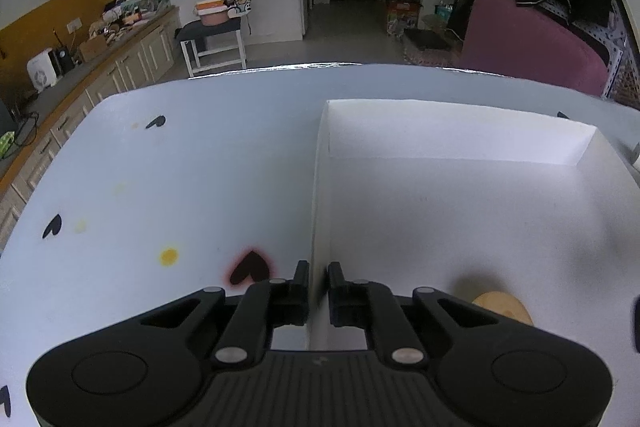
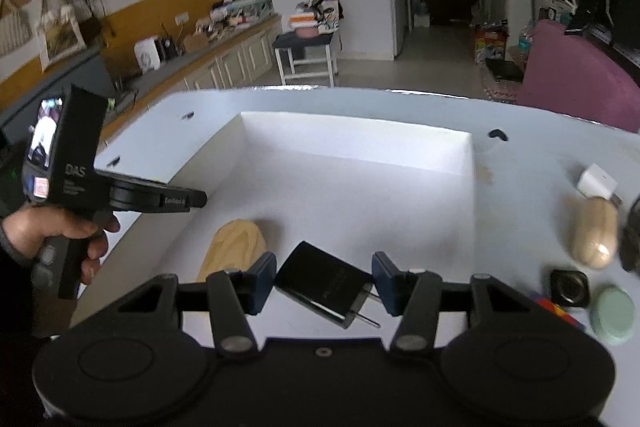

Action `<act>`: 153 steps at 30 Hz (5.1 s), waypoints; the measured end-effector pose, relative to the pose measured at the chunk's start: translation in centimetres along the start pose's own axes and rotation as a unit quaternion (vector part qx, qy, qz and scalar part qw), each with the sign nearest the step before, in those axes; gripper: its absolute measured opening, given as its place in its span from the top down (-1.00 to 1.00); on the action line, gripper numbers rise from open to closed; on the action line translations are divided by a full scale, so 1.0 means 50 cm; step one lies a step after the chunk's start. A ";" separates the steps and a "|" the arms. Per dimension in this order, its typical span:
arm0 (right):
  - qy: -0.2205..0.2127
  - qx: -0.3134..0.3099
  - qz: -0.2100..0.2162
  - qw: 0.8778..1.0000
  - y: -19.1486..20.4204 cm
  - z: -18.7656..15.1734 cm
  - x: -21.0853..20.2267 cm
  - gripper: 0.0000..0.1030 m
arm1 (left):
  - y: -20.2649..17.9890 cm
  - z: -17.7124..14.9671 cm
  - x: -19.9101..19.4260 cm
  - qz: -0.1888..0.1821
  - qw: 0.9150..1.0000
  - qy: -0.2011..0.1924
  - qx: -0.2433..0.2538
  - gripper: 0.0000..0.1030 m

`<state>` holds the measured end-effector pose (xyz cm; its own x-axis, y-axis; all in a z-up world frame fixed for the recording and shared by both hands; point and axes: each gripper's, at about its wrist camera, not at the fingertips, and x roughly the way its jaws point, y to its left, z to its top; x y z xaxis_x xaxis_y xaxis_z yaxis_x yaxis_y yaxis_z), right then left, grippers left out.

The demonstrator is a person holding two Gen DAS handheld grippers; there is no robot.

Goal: Organize rigid objects
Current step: 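Carry the black charger plug into the white box beside the wooden block, then return the right gripper to the objects and grasp the colourful card box, then carry the colourful card box into the white box and release it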

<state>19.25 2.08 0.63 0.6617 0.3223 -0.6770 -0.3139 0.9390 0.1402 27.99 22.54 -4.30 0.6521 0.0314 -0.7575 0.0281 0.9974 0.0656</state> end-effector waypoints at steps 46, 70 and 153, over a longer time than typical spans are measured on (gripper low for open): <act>-0.035 -0.017 -0.069 0.997 0.040 0.006 -0.120 -0.29 | 0.011 -0.010 -0.003 -0.005 1.000 -0.001 -0.010 0.82; -0.054 0.108 -0.190 0.974 -0.281 -0.087 -0.209 -0.41 | 0.013 -0.009 -0.002 -0.007 1.000 0.003 -0.007 0.82; 0.025 0.004 -0.067 0.997 -0.009 0.105 0.155 -0.18 | 0.003 -0.014 -0.003 0.002 1.000 0.005 0.000 0.80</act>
<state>28.06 4.79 -0.88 0.6634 0.1869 -0.7246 -0.2191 0.9744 0.0508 27.39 22.73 -4.62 0.6447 0.0368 -0.7635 0.0254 0.9973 0.0695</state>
